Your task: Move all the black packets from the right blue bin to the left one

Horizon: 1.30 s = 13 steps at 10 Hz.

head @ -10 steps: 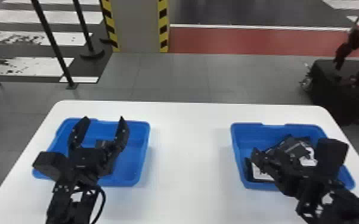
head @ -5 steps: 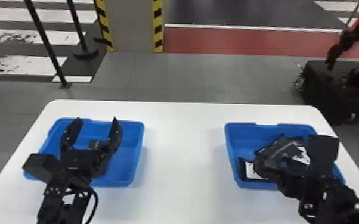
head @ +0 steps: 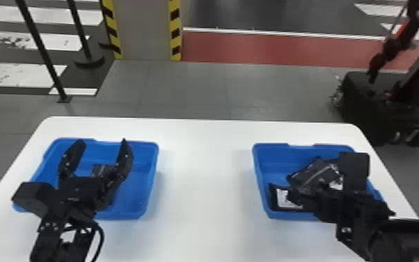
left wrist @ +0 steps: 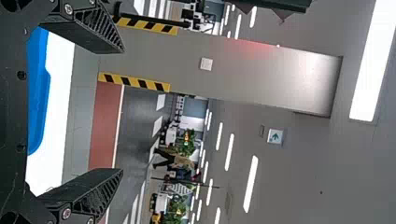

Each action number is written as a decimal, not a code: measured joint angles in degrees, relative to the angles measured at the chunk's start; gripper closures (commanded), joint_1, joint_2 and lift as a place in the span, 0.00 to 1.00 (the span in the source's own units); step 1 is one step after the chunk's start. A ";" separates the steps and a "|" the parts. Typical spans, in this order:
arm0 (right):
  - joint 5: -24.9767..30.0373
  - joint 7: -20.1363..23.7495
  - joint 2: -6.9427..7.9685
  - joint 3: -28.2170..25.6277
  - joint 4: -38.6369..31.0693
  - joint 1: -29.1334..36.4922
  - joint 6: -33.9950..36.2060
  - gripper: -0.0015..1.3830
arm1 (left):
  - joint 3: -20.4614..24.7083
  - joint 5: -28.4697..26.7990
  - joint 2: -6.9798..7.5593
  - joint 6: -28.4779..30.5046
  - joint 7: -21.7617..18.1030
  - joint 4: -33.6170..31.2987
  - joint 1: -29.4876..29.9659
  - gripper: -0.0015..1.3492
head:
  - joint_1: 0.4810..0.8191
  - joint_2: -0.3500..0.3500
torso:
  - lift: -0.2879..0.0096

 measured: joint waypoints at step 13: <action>-1.34 2.19 1.48 1.02 2.17 0.92 -3.93 0.81 | -0.01 0.41 -0.03 0.13 0.03 0.00 0.23 0.09 | 0.63 0.47 | 0.60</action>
